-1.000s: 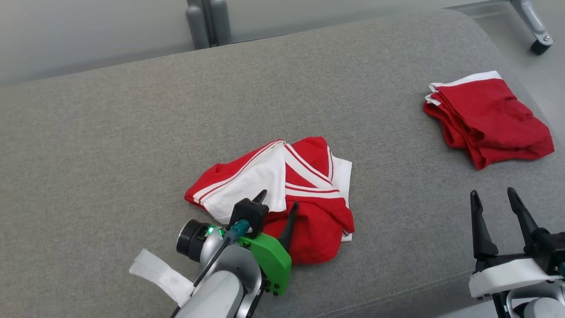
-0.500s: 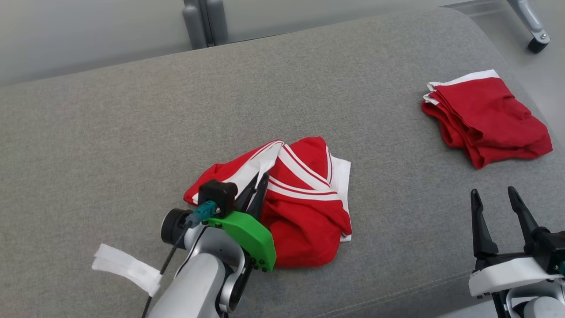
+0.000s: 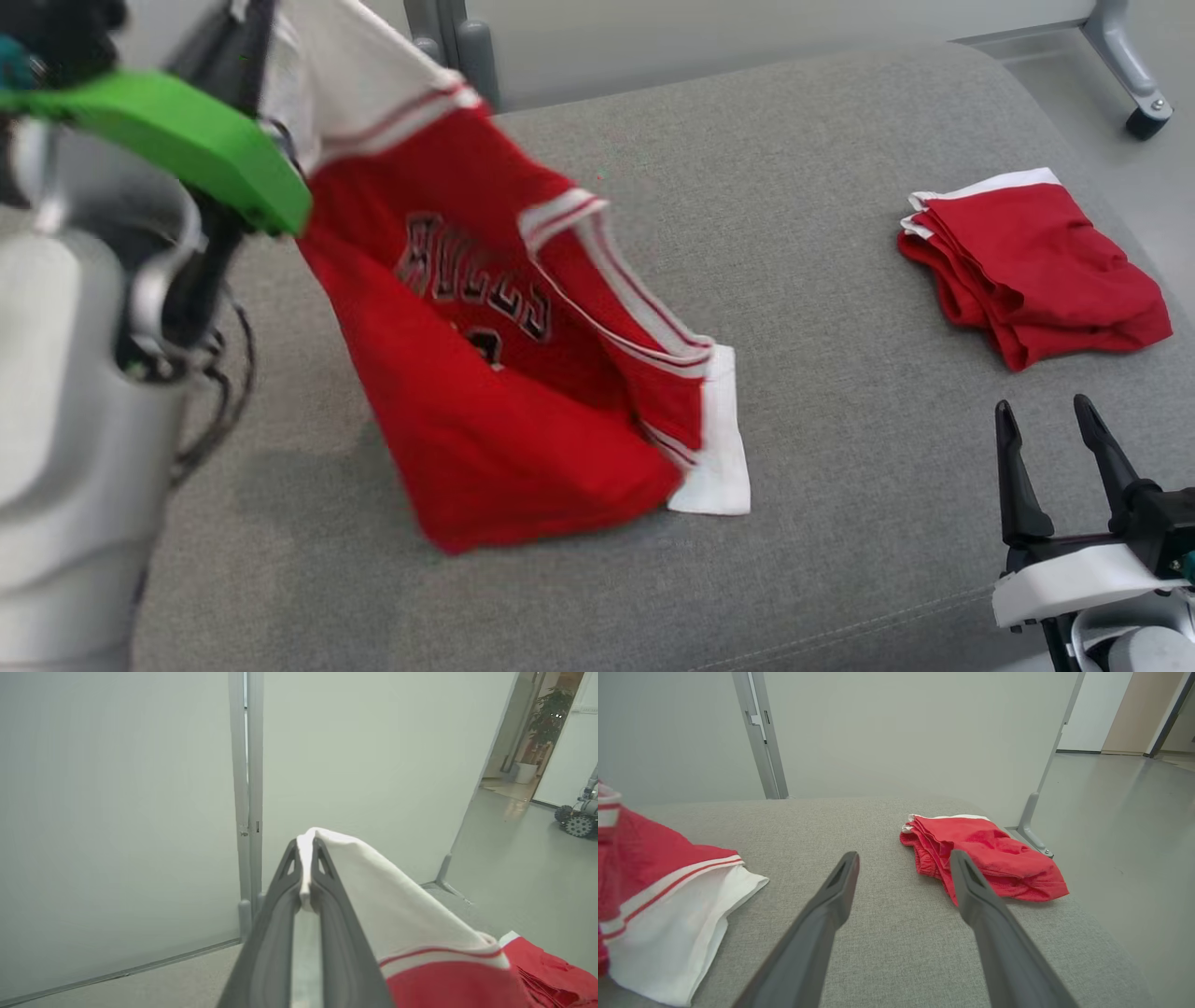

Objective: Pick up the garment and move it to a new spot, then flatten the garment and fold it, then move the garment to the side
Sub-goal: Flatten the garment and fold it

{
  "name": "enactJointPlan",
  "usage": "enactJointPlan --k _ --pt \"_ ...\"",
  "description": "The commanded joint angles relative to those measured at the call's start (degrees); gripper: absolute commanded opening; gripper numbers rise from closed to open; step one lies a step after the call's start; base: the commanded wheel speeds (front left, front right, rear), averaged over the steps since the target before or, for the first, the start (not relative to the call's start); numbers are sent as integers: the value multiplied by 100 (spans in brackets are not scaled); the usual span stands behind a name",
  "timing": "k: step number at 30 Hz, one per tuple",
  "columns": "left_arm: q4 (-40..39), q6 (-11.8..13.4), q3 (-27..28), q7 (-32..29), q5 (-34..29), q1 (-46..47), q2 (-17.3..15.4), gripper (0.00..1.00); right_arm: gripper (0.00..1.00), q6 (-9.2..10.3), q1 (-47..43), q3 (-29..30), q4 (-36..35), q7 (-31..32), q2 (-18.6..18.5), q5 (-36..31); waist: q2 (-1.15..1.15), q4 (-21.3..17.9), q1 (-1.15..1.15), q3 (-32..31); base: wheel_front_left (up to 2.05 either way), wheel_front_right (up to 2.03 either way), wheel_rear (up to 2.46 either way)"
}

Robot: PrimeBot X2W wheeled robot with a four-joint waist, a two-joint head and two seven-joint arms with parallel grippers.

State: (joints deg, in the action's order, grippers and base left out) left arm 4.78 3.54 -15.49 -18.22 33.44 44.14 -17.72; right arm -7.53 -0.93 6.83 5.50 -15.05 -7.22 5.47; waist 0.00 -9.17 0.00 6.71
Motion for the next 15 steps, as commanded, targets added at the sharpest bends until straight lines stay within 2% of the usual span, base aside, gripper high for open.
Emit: enactJointPlan --k 1,8,12,15 --pt "57 67 72 -90 -46 254 -120 0 100 9 15 0 3 -17 -17 -35 0 -14 0 -47 0 0 0" --pt "886 -21 -3 -665 -459 2104 -509 0 100 9 80 -129 30 -17 -36 -63 0 -123 0 -187 0 0 0" --pt "1245 -103 -291 -725 -806 2921 -463 0 100 9 87 -116 27 -17 -36 -49 0 -144 0 -182 0 0 0" --pt "1405 -236 -584 -720 -958 3246 -264 0 100 9 63 -94 52 -17 -5 -52 0 -132 0 -191 0 0 0"
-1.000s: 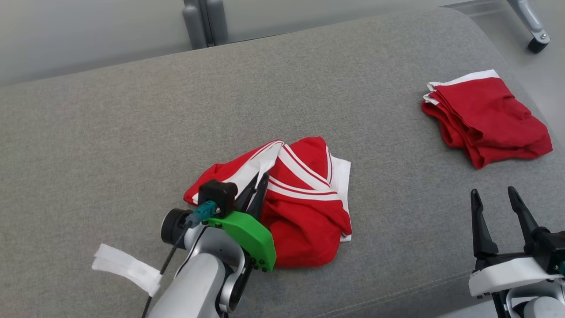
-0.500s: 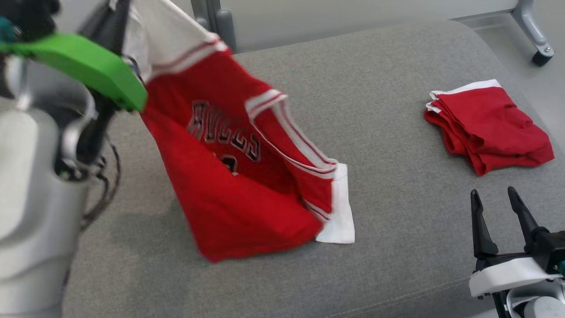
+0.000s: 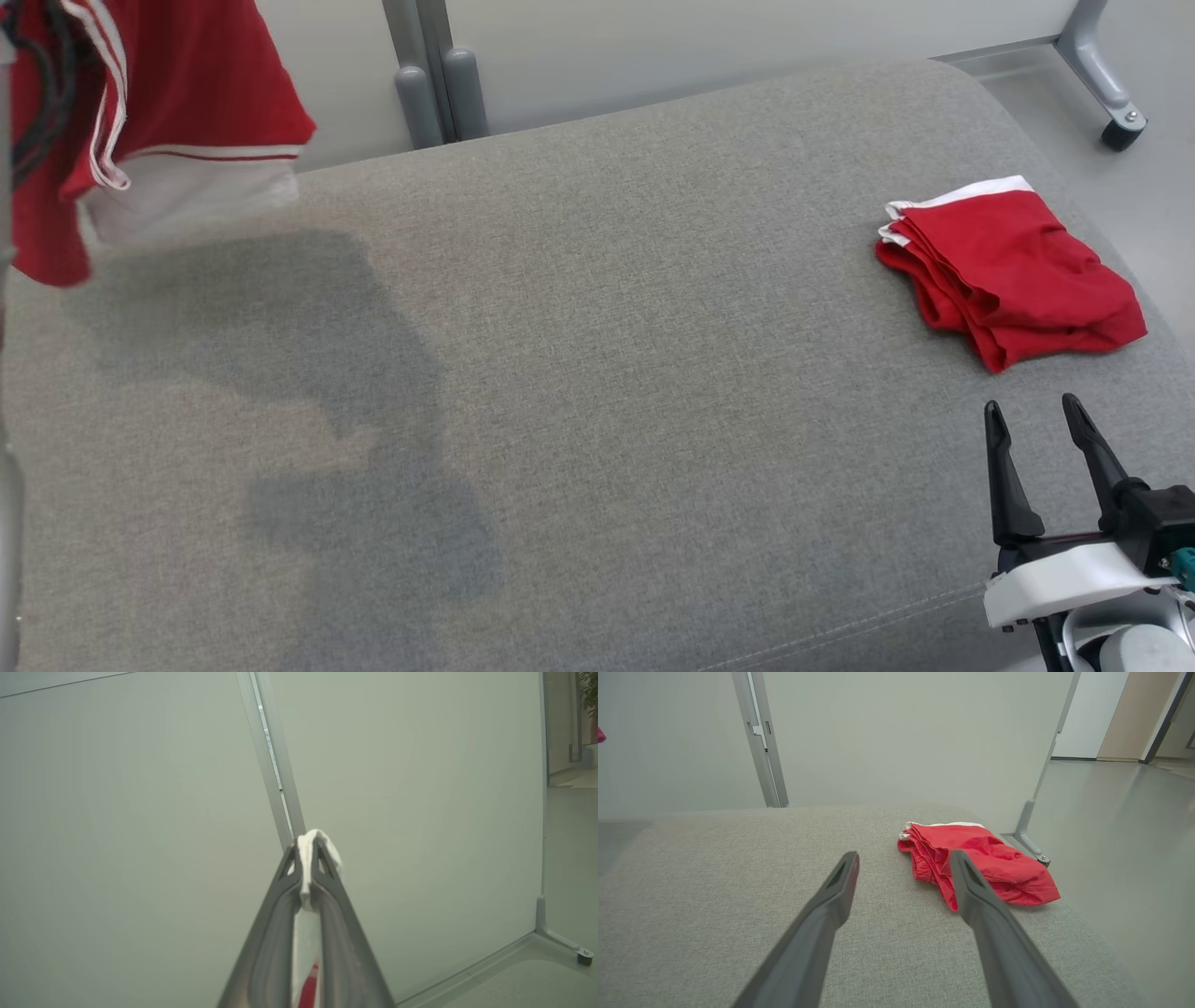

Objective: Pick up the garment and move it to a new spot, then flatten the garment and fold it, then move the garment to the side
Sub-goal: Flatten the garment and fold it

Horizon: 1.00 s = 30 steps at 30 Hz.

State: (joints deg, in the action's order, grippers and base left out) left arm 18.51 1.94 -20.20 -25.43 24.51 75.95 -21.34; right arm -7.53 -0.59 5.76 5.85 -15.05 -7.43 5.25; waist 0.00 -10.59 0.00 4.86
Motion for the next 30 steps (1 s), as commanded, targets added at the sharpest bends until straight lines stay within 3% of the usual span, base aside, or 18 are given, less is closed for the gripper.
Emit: enactJointPlan --k 1,7,13,17,20,30 --pt "53 -122 -208 8 -71 79 196 0 100 9 10 22 25 -17 30 -30 0 18 0 -12 0 0 0" --pt "57 -276 -848 -16 248 -822 1044 0 100 9 -45 24 65 -17 104 -8 0 149 0 20 0 0 0" --pt "433 -61 -1350 399 564 -1796 1737 0 100 9 250 -126 103 -17 50 34 0 85 0 181 0 0 0" --pt "602 88 -1612 705 843 -1985 1836 0 100 10 385 -227 121 -17 -3 62 0 -18 0 262 0 0 0" --pt "479 350 -2193 1037 1475 -2064 1845 0 100 9 490 -294 138 -16 -28 82 0 -160 0 343 0 0 0" --pt "554 991 -4000 1916 2678 -1677 1833 0 100 9 688 -387 259 -17 177 184 0 -822 0 612 0 0 0"
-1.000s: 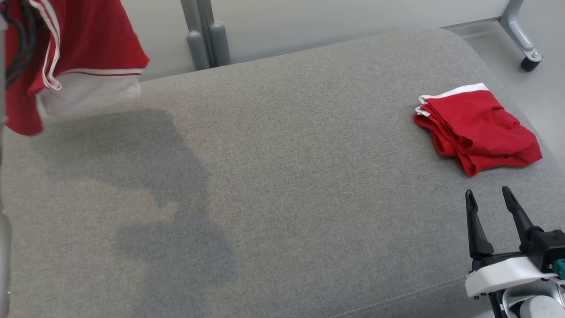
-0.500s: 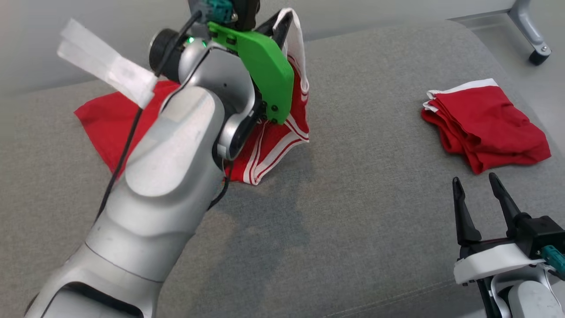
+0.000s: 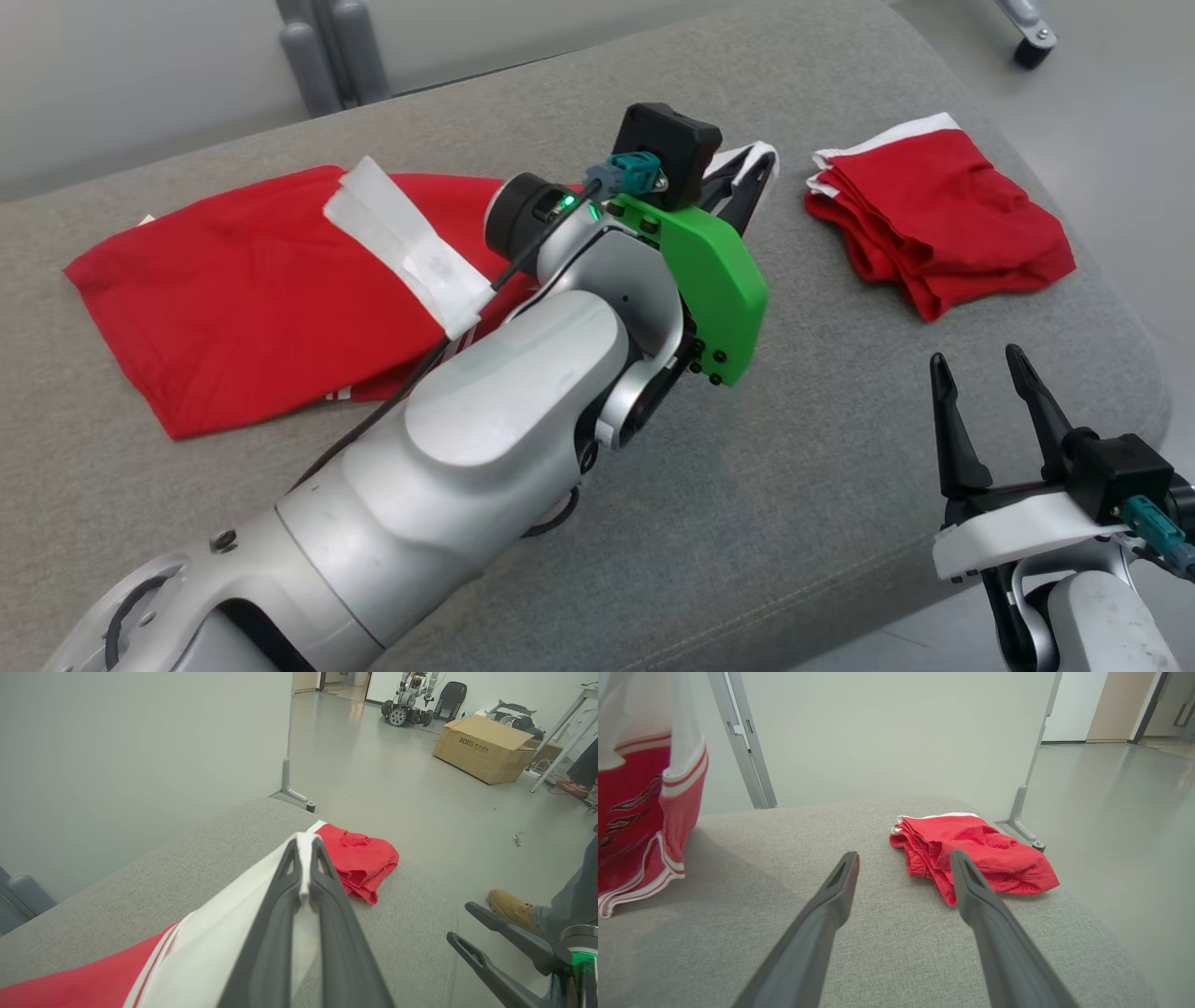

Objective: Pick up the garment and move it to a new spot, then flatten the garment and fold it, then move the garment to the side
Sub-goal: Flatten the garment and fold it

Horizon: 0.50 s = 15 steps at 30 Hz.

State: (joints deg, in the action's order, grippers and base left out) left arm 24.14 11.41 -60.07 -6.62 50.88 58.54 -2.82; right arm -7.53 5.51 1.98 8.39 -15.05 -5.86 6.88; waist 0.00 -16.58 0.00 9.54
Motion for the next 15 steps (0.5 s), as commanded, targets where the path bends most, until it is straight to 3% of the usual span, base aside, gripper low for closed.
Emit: enactJointPlan --k 1,7,8,9,10,15 --pt "-20 90 -154 107 177 107 -19 0 100 10 103 -3 15 -17 40 36 0 -285 0 165 0 0 0" --pt "42 245 -1034 466 556 383 -21 0 100 10 111 -125 105 -17 124 69 0 -564 0 225 0 0 0" --pt "64 234 -1120 518 580 350 -20 20 100 9 122 -128 117 -17 134 70 0 -594 0 227 0 0 0" --pt "99 241 -1181 547 637 289 -21 48 100 9 130 -125 125 -17 146 68 0 -621 0 225 0 0 0" --pt "110 204 -1232 554 653 240 -20 100 100 9 132 -119 131 -17 155 75 0 -638 0 225 0 0 0" --pt "13 -113 -1335 281 631 -95 -19 100 100 9 42 -45 151 -17 189 68 0 -604 0 202 0 0 0"
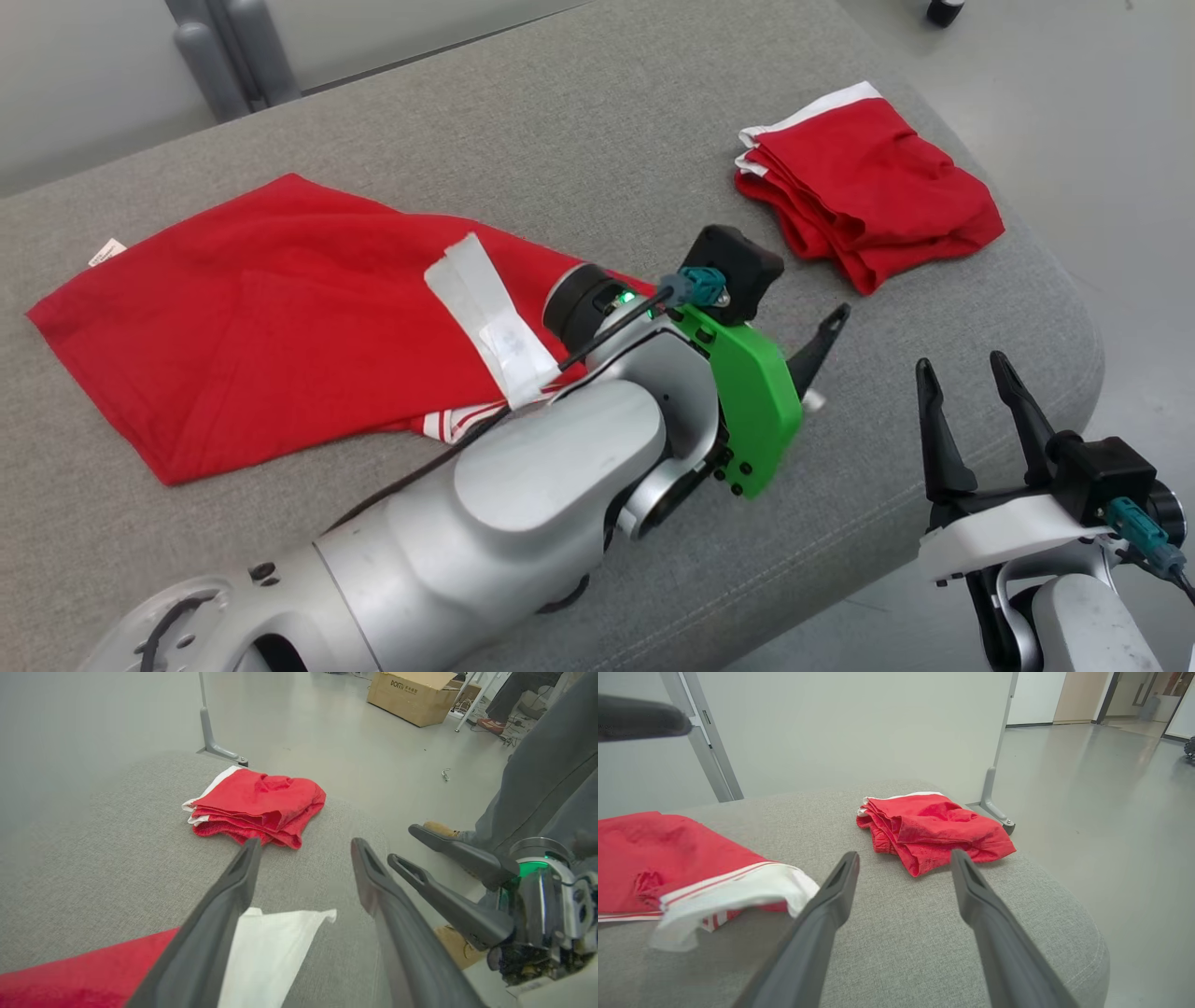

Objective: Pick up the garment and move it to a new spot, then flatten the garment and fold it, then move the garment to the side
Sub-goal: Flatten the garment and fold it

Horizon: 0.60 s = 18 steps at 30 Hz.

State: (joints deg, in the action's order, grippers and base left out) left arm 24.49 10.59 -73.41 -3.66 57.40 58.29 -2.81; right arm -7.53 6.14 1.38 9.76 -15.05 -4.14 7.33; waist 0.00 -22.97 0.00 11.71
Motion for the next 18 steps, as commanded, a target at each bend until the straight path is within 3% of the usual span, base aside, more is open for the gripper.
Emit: enactJointPlan --k 1,8,11,18 --pt "-72 -61 -3 -49 -71 -156 -21 100 100 9 -50 22 21 -17 25 11 0 65 0 -25 0 0 0" --pt "-179 185 -3 209 -98 -635 -22 100 100 9 -166 63 -25 -17 48 -42 0 370 0 -155 0 0 0" --pt "227 351 2 392 -110 -782 -22 100 100 10 -221 126 -86 -17 22 -79 0 566 0 -212 0 0 0" --pt "1055 393 152 405 -60 -632 -284 100 100 9 -204 191 -161 -17 -28 -75 0 752 0 -143 0 0 0"
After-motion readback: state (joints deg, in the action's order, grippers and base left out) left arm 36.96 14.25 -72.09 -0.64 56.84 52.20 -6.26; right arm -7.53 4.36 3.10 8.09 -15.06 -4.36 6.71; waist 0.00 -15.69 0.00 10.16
